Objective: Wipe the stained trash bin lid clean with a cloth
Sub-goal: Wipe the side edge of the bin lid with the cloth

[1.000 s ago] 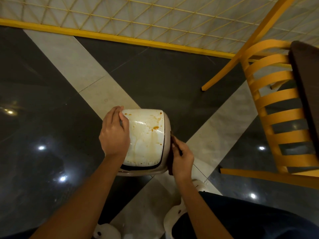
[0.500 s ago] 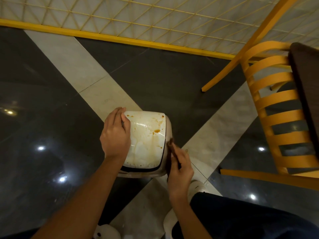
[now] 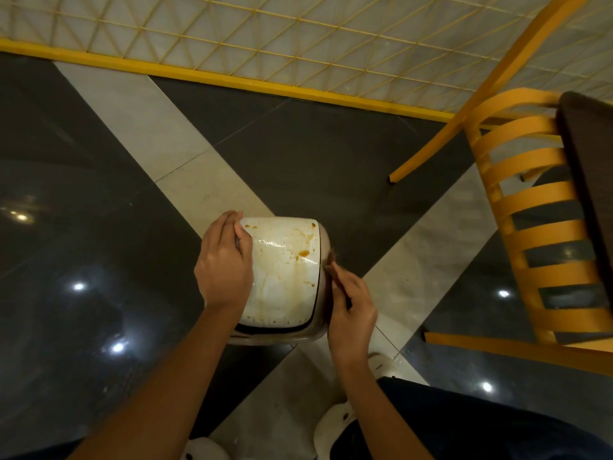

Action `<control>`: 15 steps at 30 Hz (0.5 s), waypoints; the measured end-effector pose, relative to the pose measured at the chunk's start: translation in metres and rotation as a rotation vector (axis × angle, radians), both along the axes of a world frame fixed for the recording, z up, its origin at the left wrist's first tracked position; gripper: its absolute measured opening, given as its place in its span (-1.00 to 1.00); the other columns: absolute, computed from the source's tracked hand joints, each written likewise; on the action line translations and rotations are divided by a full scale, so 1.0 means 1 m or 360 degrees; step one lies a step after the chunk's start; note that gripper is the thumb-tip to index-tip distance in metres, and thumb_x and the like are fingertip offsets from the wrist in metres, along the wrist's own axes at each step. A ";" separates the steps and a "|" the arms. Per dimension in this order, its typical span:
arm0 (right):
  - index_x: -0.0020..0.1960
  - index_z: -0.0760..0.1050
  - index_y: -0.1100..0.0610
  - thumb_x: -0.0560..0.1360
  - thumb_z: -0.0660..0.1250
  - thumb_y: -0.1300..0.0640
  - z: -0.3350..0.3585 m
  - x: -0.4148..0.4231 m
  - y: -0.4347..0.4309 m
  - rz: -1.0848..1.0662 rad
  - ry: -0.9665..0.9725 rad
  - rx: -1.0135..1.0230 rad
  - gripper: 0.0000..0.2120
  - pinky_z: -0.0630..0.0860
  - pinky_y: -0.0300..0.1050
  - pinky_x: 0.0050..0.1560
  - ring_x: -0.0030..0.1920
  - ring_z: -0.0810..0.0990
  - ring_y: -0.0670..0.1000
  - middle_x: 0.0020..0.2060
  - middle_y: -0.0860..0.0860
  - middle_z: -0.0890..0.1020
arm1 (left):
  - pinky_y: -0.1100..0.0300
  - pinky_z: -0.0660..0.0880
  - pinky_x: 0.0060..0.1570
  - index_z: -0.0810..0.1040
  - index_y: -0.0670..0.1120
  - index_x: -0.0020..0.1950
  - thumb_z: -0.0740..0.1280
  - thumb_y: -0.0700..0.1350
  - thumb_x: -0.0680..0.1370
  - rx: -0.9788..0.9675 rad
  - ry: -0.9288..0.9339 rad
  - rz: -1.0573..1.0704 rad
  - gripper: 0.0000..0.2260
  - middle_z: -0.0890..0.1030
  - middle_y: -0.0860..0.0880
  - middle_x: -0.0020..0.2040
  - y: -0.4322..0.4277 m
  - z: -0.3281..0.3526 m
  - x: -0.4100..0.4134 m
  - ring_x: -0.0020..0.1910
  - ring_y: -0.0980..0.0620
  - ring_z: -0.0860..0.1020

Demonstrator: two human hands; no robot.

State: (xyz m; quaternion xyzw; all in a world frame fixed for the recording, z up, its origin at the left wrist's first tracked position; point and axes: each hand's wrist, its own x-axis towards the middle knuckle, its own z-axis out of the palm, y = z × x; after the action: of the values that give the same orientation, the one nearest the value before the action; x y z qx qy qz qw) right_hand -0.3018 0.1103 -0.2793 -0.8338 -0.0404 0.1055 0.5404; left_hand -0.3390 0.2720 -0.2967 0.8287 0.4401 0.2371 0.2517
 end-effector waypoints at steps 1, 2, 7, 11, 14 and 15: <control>0.18 0.54 0.11 0.53 0.21 0.34 -0.001 0.001 0.002 -0.0014 -0.0007 -0.0006 -0.70 0.41 -0.48 0.12 0.04 0.49 -0.31 0.04 -0.10 0.55 | 0.08 0.52 -0.02 0.56 -0.12 0.19 0.11 -0.08 0.61 0.0002 0.0000 -0.0001 -0.70 0.59 -0.08 0.17 0.000 0.000 0.000 0.14 -0.05 0.55; 0.18 0.55 0.10 0.53 0.21 0.33 0.000 0.006 0.005 -0.0012 -0.0023 -0.0019 -0.70 0.42 -0.46 0.12 0.03 0.49 -0.30 0.04 -0.10 0.55 | 0.09 0.52 -0.02 0.56 -0.12 0.19 0.11 -0.08 0.61 0.0004 0.0004 -0.0006 -0.70 0.59 -0.08 0.17 0.000 0.000 -0.001 0.13 -0.05 0.55; 0.16 0.57 0.13 0.54 0.21 0.31 0.009 0.066 0.031 0.0221 0.0085 -0.0087 -0.73 0.39 -0.44 0.10 0.07 0.52 -0.13 0.07 -0.01 0.59 | 0.07 0.52 -0.03 0.55 -0.12 0.20 0.12 -0.09 0.61 -0.0010 0.0001 -0.0018 -0.72 0.58 -0.07 0.17 0.001 0.000 0.002 0.14 -0.05 0.54; 0.18 0.56 0.15 0.55 0.21 0.30 0.012 0.082 0.035 0.0280 0.0247 -0.0129 -0.73 0.37 -0.47 0.07 0.07 0.51 -0.11 0.11 0.02 0.59 | 0.05 0.52 -0.01 0.55 -0.10 0.21 0.11 -0.08 0.61 -0.0037 -0.0011 0.0021 -0.71 0.58 -0.06 0.18 0.000 0.002 0.002 0.15 -0.05 0.54; 0.15 0.57 0.15 0.53 0.22 0.31 0.011 0.056 0.022 0.0198 0.0065 -0.0067 -0.74 0.37 -0.59 -0.02 -0.04 0.51 -0.24 0.00 -0.07 0.58 | 0.07 0.51 -0.02 0.55 -0.09 0.20 0.12 -0.09 0.61 -0.0033 -0.0005 0.0030 -0.72 0.58 -0.05 0.18 -0.002 0.002 0.002 0.15 -0.04 0.53; 0.14 0.57 0.15 0.53 0.23 0.31 0.010 0.051 0.019 0.0183 0.0016 -0.0050 -0.75 0.38 -0.59 -0.01 -0.05 0.51 -0.25 -0.02 -0.09 0.57 | 0.09 0.50 -0.03 0.55 -0.09 0.20 0.12 -0.09 0.61 -0.0024 -0.0001 0.0029 -0.72 0.58 -0.05 0.18 -0.001 0.002 0.003 0.15 -0.03 0.54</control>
State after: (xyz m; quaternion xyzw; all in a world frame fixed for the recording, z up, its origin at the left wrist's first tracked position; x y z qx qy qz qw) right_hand -0.2511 0.1292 -0.2695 -0.8380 -0.0839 0.1413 0.5204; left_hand -0.3363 0.2708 -0.2947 0.8227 0.4493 0.2363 0.2559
